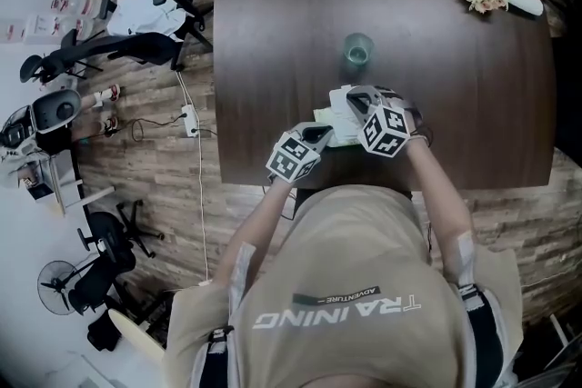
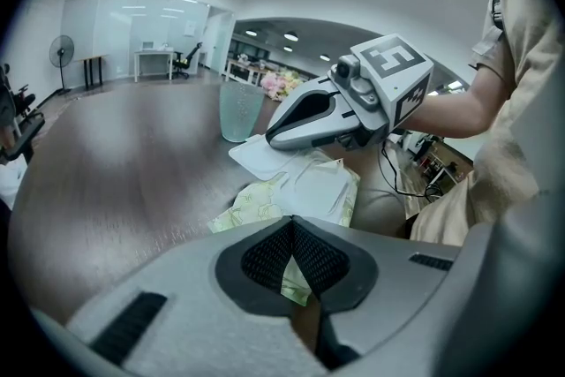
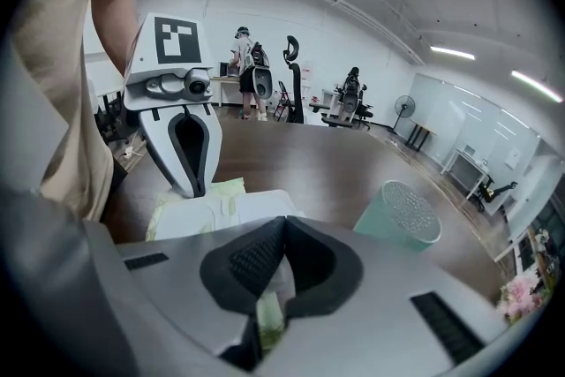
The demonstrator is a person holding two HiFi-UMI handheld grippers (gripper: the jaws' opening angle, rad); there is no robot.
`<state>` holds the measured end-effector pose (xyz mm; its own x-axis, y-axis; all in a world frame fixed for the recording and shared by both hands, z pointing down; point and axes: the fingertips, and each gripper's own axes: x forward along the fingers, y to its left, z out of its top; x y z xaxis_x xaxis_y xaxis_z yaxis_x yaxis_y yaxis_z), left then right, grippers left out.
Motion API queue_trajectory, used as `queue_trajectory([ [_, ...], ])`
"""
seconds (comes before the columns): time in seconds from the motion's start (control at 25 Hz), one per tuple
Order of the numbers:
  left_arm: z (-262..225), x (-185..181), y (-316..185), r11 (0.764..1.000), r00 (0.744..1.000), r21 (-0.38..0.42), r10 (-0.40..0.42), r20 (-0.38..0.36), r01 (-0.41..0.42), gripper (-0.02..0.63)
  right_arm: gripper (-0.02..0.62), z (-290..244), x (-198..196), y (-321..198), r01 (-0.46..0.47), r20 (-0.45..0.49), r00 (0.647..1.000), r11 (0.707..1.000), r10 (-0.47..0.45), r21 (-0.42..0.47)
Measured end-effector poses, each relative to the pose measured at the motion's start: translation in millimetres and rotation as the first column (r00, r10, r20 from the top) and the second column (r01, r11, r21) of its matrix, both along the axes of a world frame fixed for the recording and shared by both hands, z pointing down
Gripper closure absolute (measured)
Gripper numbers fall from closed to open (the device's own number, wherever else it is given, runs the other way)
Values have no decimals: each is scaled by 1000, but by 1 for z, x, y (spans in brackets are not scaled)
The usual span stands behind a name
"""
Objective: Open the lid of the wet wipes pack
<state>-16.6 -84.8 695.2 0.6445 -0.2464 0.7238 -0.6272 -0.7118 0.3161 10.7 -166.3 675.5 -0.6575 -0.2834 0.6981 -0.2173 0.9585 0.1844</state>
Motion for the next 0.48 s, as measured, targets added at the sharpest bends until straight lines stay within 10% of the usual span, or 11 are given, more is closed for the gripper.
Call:
queue_trajectory([
  [0.48,1,0,0,1000,1000,-19,-3,12,3,597,581,14,1,2,24,-19,999,998,-26,-56],
])
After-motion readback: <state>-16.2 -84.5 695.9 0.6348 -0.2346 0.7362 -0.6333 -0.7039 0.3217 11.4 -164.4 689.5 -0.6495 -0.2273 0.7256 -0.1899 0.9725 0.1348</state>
